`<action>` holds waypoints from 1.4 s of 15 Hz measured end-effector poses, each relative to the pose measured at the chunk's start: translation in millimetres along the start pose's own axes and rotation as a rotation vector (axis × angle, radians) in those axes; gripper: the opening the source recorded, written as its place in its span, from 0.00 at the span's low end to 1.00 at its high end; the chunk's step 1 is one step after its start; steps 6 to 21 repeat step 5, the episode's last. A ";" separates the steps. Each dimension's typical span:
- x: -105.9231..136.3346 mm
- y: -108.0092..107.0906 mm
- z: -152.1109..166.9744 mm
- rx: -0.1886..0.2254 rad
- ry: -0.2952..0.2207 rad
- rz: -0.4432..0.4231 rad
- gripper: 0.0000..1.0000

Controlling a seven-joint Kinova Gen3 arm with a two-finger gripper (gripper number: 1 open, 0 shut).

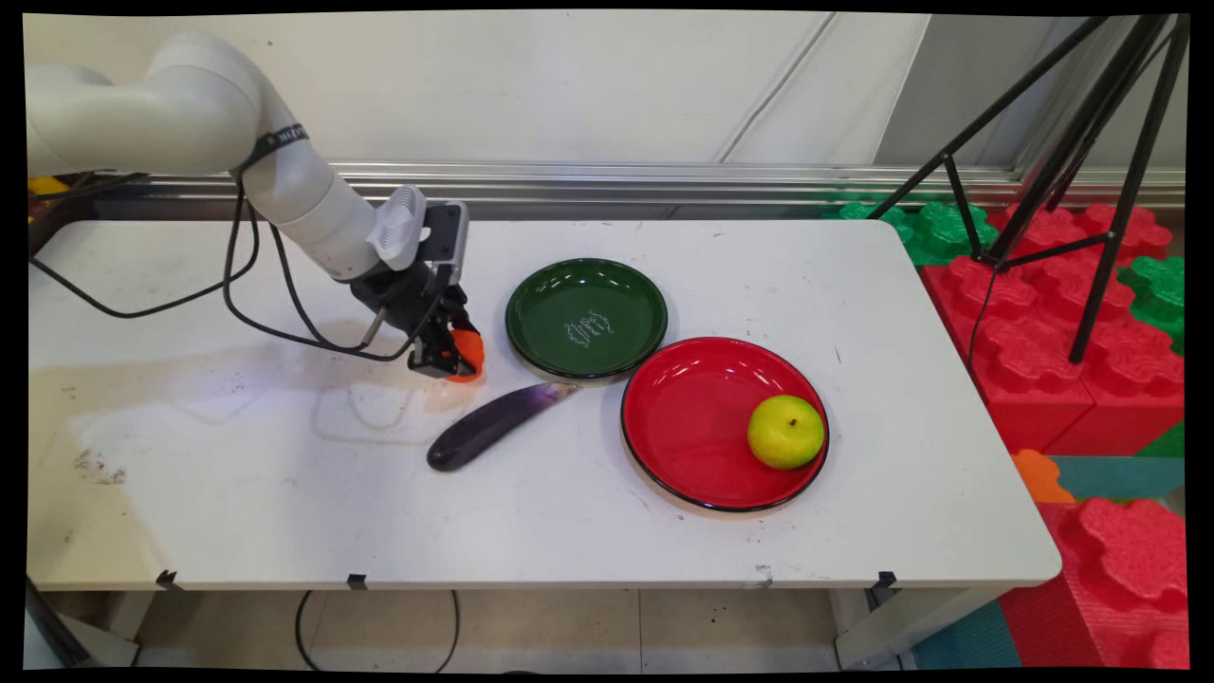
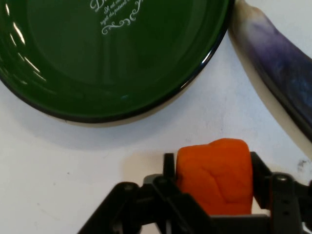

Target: Place the picked object on the table

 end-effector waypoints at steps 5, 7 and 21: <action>1.1 -2.2 6.7 0.005 -0.001 -0.001 1.00; 1.1 -2.2 6.7 0.005 -0.001 -0.001 1.00; 1.1 -2.2 6.7 0.005 -0.001 -0.001 1.00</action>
